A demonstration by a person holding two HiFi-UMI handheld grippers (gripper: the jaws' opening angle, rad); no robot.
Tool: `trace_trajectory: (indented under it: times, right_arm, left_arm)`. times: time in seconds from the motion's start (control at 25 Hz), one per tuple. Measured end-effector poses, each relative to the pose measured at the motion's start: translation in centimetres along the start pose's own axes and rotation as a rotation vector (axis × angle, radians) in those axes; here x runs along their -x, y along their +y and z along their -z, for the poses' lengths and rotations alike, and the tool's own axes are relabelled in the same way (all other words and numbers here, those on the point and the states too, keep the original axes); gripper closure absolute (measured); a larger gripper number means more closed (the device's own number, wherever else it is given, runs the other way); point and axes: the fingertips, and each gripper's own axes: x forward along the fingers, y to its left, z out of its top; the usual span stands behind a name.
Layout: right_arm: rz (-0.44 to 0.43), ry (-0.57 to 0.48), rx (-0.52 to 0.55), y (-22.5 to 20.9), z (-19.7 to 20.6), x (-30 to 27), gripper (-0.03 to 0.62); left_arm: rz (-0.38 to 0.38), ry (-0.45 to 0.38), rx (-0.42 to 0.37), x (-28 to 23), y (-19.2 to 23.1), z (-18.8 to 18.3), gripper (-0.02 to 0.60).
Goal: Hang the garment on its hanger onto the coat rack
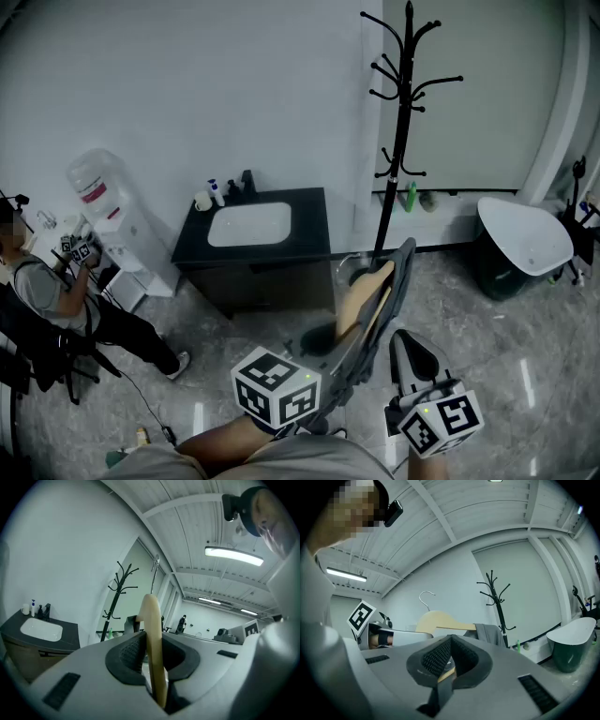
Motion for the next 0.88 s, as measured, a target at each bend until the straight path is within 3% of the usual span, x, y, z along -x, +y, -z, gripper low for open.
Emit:
trace_trajectory:
  times: [0.88]
  right_arm:
    - [-0.037, -0.018, -0.041, -0.19, -0.3, 0.57, 0.579]
  left_arm:
    - [-0.07, -0.021, -0.084, -0.36, 0.35, -0.48, 0.523]
